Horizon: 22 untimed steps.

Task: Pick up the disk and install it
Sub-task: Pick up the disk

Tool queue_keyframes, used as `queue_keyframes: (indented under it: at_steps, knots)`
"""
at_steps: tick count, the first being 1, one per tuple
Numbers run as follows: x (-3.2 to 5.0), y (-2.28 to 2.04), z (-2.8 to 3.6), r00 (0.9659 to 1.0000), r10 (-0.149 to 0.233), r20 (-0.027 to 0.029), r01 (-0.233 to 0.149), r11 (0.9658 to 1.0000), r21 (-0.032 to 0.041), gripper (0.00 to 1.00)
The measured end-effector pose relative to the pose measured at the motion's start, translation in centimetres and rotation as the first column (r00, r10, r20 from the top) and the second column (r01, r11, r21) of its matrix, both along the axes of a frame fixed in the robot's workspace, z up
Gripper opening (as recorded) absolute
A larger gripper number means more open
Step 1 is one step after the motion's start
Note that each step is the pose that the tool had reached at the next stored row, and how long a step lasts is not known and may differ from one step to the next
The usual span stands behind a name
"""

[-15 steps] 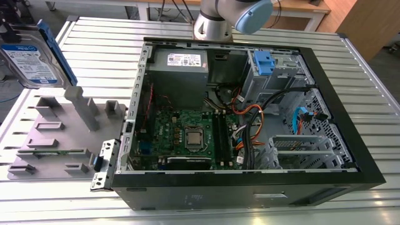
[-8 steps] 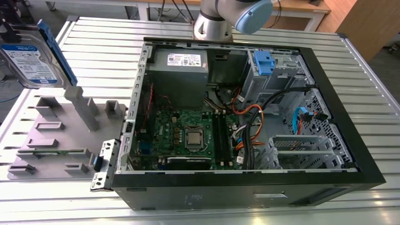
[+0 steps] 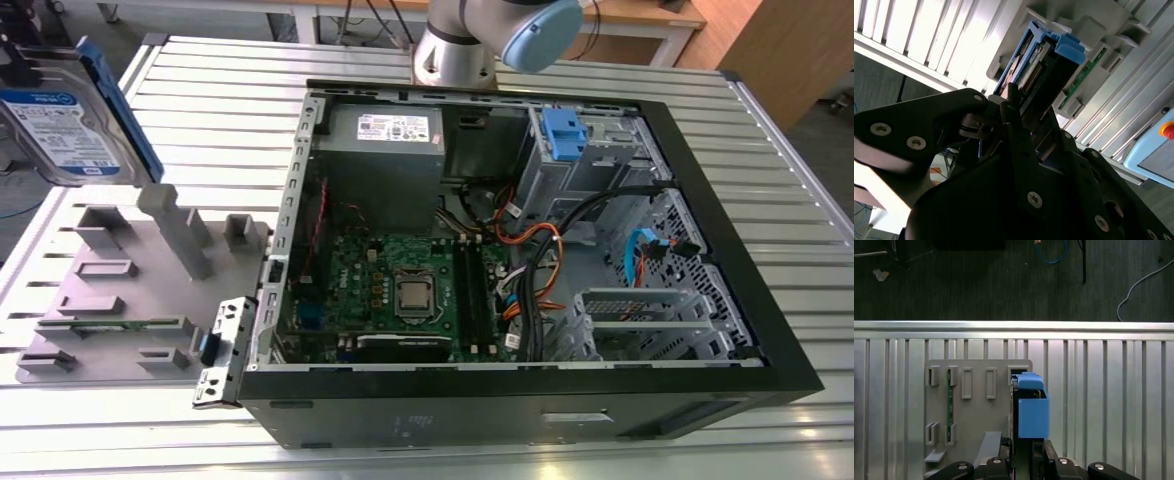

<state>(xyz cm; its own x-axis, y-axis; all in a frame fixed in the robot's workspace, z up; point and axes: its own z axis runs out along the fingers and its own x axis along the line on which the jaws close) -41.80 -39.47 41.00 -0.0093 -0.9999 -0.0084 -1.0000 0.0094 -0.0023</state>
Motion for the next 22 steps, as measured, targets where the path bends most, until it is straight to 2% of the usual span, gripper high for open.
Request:
queue_keyframes:
  at_steps: [14,22]
  knots:
    - [0.0,0.0,2.35,1.0,0.0,0.0001,0.0,1.0,0.0001,0.35]
    - [0.0,0.0,4.18,1.0,0.0,0.0,0.0,1.0,0.0001,0.35]
